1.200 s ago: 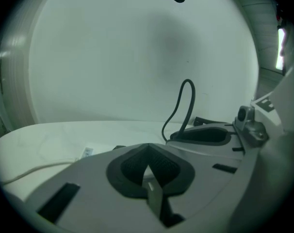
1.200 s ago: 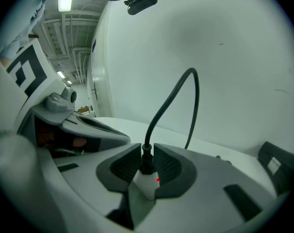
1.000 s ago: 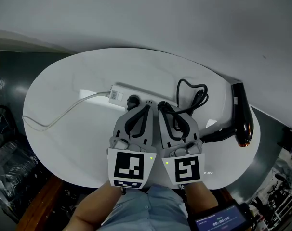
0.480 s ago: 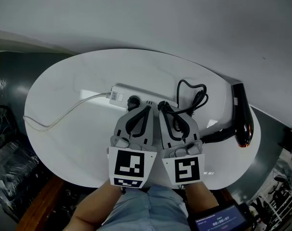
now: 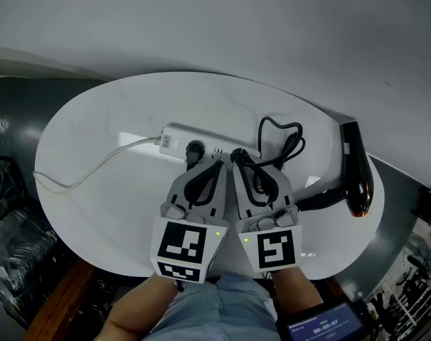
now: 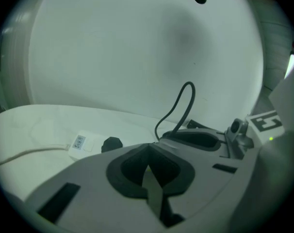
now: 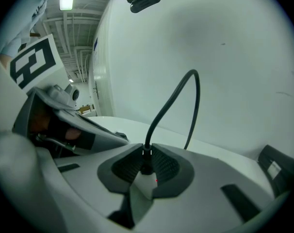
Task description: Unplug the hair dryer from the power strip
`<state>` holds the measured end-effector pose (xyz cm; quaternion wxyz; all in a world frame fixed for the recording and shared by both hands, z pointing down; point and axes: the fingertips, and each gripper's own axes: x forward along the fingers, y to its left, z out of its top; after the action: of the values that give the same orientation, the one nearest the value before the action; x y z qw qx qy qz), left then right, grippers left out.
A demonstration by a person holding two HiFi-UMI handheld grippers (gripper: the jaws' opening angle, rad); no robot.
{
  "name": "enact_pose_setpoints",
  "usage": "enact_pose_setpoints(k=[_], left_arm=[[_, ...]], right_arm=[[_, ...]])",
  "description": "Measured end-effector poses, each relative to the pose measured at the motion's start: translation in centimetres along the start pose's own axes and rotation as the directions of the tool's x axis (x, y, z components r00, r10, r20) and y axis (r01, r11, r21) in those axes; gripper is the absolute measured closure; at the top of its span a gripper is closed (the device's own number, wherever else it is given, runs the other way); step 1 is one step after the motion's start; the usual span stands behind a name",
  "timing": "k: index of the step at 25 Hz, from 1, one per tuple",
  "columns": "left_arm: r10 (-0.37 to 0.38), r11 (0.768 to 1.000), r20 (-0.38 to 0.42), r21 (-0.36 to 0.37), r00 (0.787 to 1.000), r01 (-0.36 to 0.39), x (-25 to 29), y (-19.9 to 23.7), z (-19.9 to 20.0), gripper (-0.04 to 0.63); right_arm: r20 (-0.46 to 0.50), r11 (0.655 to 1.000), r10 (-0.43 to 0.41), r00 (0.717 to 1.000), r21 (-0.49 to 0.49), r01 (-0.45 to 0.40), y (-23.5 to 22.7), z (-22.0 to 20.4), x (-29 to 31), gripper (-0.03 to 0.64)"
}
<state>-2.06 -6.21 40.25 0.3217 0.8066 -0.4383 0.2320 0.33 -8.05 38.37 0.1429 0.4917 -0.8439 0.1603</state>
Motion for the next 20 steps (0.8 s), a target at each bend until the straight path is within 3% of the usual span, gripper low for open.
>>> enact_pose_setpoints(k=[6,13,20], left_arm=[[-0.011,1.0,0.013,-0.025,1.0,0.011,-0.6,-1.1,0.1,0.598],[0.055,0.983,0.038,-0.177,0.998,-0.047,-0.2,1.1,-0.4,0.598],[0.034,0.956,0.007,-0.293,0.999,-0.03,1.2,1.3,-1.7,0.598]], right_arm=[[0.006,1.0,0.012,1.0,0.001,-0.012,0.0,0.0,0.0,0.565],[0.012,1.0,0.025,1.0,0.007,-0.025,-0.3,0.1,0.0,0.563],[0.012,0.999,0.038,0.999,0.004,-0.038,-0.2,0.0,0.0,0.562]])
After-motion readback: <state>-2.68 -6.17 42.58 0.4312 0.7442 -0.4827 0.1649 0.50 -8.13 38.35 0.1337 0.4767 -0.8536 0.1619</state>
